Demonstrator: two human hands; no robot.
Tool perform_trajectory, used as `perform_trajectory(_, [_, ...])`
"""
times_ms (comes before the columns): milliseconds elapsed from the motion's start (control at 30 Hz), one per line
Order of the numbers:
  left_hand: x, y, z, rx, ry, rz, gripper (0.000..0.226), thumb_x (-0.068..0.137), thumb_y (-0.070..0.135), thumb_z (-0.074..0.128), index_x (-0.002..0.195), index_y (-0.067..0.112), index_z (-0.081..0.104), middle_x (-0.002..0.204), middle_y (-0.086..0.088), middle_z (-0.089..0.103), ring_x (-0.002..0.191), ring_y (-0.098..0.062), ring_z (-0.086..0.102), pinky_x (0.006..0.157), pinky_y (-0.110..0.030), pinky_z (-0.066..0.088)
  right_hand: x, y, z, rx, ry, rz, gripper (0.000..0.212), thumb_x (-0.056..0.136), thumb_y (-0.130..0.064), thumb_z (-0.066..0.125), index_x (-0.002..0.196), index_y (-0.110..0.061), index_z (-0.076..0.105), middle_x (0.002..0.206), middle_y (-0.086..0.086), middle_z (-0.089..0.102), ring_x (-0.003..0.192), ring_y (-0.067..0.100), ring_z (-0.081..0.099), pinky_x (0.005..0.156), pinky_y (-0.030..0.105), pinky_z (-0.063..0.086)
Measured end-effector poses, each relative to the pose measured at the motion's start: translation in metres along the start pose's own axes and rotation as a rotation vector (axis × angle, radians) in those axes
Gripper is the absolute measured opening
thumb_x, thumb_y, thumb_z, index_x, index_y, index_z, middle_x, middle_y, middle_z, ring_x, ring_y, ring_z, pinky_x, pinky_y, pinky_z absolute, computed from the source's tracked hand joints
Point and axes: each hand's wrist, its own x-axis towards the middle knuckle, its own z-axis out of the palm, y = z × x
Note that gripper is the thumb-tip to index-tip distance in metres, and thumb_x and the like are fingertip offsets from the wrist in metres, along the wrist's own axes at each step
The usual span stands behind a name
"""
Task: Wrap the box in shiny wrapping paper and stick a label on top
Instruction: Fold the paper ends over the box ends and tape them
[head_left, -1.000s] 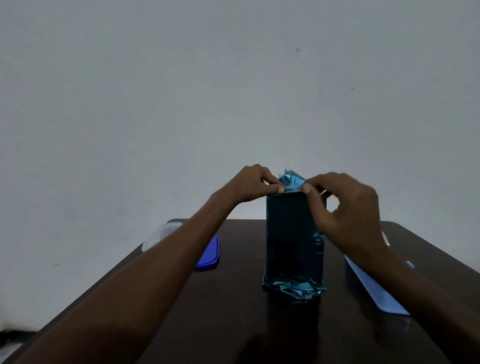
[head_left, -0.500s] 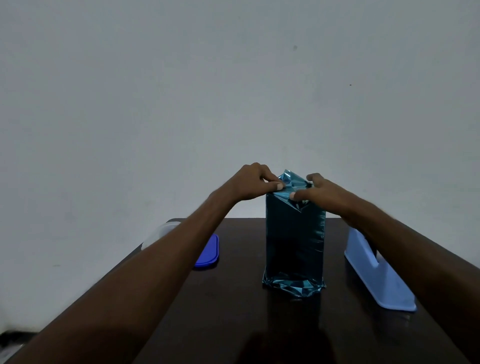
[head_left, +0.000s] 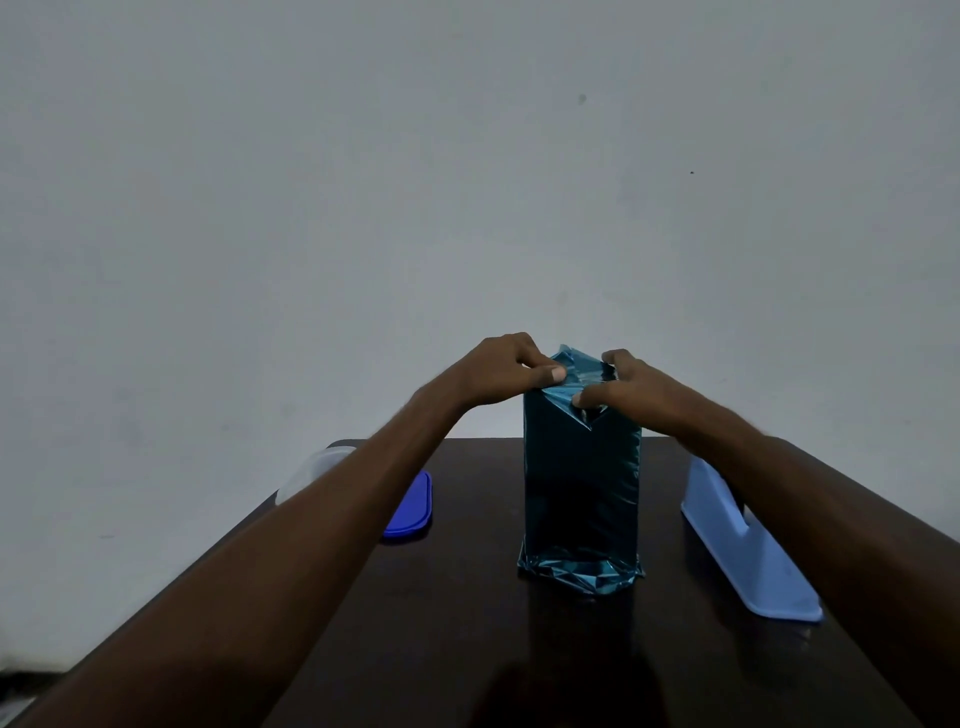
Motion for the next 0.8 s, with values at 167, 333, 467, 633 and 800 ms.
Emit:
perform_trajectory(167, [0.002,0.002,-0.003,0.032,-0.051,-0.017,0.035,0.095,0.049,0.055,0.117,0.027,0.072,0.113,-0.001,0.058,0.106,-0.016,0.055,0.094,-0.033,0.043,0.004,0.0,0.0,0.093,0.016,-0.01,0.056,0.1,-0.031,0.046,0.15,-0.019,0.026,0.146,0.014,0.04,0.114,0.025,0.049,0.085,0.035,0.038])
perform_trajectory(333, [0.004,0.003,-0.003,0.045,-0.087,-0.016,0.037,0.096,0.048,0.053,0.122,0.028,0.069,0.116,-0.003,0.055,0.111,-0.018,0.052,0.098,-0.034,0.041,0.006,0.002,0.001,0.049,0.049,-0.028,0.036,0.103,-0.017,0.037,0.138,-0.015,0.04,0.13,0.015,0.05,0.1,0.024,0.052,0.07,0.029,0.039])
perform_trajectory(467, [0.005,0.006,-0.008,-0.003,-0.153,-0.01,0.042,0.093,0.051,0.056,0.121,0.022,0.07,0.112,-0.015,0.058,0.098,-0.023,0.054,0.085,-0.035,0.046,0.008,0.003,0.0,0.056,0.036,-0.007,0.031,0.102,-0.018,0.039,0.132,-0.016,0.043,0.127,0.016,0.052,0.108,0.029,0.054,0.077,0.035,0.041])
perform_trajectory(633, [0.012,0.012,-0.016,-0.001,-0.255,-0.051,0.039,0.091,0.046,0.061,0.124,0.027,0.067,0.12,0.007,0.062,0.113,-0.018,0.056,0.077,-0.025,0.051,0.008,0.005,0.0,0.069,0.02,0.004,0.036,0.102,-0.018,0.04,0.137,-0.016,0.039,0.13,0.014,0.051,0.101,0.022,0.052,0.071,0.031,0.04])
perform_trajectory(800, [0.016,0.018,-0.022,-0.004,-0.276,-0.107,0.039,0.086,0.044,0.069,0.122,0.028,0.068,0.126,0.006,0.063,0.115,-0.017,0.055,0.078,-0.026,0.049,0.001,0.014,0.001,0.165,0.097,0.043,0.051,0.105,-0.032,0.038,0.15,-0.016,0.024,0.148,0.015,0.04,0.114,0.026,0.05,0.087,0.033,0.043])
